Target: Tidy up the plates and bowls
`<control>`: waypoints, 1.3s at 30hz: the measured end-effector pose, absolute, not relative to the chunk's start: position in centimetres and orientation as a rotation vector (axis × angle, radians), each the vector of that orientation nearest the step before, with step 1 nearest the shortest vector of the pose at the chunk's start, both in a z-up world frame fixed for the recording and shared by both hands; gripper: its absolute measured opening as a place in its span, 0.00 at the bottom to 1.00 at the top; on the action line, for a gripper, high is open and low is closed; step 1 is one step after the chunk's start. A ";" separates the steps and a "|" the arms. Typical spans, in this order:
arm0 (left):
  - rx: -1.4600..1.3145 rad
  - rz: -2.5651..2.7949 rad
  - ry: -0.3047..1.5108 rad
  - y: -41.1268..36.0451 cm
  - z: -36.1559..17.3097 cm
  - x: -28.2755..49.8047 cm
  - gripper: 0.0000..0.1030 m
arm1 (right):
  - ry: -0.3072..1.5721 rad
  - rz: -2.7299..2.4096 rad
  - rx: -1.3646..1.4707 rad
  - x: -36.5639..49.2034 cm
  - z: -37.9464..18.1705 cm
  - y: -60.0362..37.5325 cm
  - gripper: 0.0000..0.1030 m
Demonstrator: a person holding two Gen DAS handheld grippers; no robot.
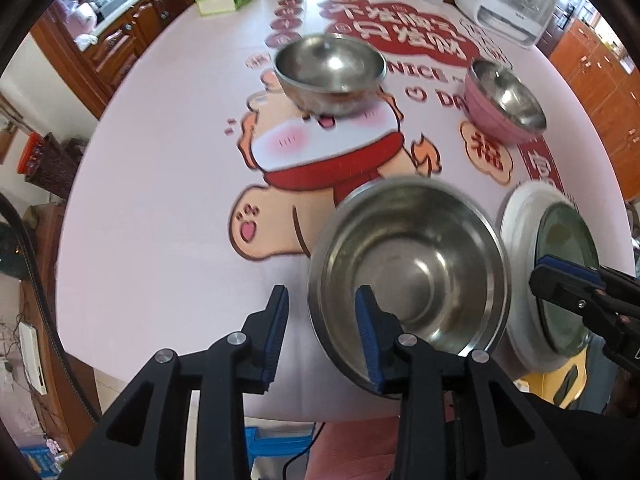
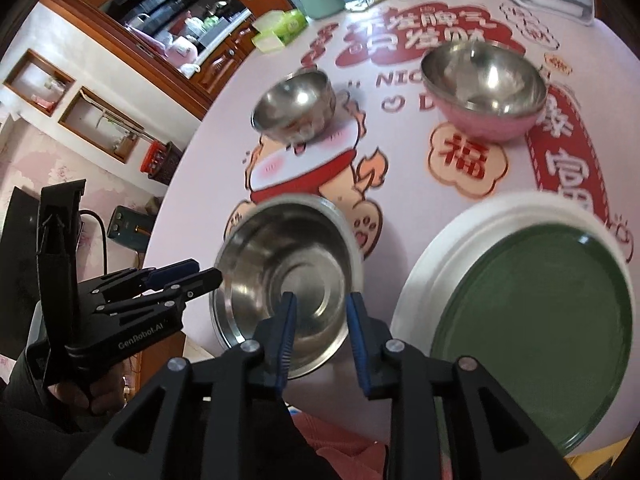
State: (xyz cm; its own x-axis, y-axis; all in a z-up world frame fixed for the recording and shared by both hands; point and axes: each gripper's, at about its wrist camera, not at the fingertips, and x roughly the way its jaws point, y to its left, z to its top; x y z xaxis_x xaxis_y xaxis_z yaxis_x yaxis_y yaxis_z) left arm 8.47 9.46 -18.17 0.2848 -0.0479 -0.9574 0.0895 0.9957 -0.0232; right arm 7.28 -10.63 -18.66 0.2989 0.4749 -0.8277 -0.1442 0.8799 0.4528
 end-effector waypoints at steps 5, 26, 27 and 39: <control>0.034 -0.062 1.206 8.4 -15.5 8.8 0.38 | 1.145 0.442 0.305 7.9 -16.9 -12.3 0.31; 0.014 -0.084 0.999 -1.5 -7.8 13.2 0.54 | 0.965 0.443 0.245 12.4 -12.4 -21.0 0.42; 0.013 -0.085 0.995 -2.1 -7.8 13.6 0.54 | 0.948 0.434 0.243 12.7 -12.3 -21.5 0.42; -0.012 -0.083 1.014 -6.4 -10.1 17.5 0.60 | 0.890 0.361 0.195 16.2 -13.5 -25.3 0.43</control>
State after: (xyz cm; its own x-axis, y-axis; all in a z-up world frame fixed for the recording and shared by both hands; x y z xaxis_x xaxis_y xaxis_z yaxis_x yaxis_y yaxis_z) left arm 17.48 -6.42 -10.08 0.5257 -0.0752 -0.8473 0.0641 0.9968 -0.0487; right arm 16.23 -25.33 -13.49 0.5748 0.3861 -0.7215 -0.2261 0.9223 0.3135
